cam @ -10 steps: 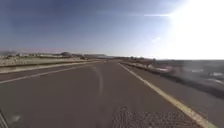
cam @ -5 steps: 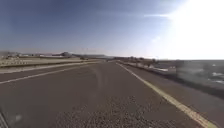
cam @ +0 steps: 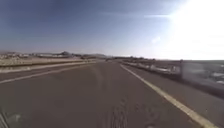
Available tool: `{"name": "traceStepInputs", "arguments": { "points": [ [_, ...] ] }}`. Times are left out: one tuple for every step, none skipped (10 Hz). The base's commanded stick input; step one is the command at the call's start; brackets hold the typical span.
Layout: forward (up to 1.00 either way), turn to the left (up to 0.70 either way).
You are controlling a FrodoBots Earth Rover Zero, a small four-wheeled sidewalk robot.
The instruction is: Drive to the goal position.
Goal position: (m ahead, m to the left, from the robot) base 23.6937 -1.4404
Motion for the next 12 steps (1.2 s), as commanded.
{"name": "traceStepInputs", "arguments": {
  "points": [
    [0.70, 0.00],
    [0.70, 0.00],
    [0.70, 0.00],
    [0.70, 0.00],
    [0.70, 0.00],
    [0.70, 0.00],
    [0.70, 0.00],
    [0.70, 0.00],
    [0.70, 0.00],
    [0.70, 0.00],
    [0.70, 0.00],
    [0.70, 0.00]
  ]
}}
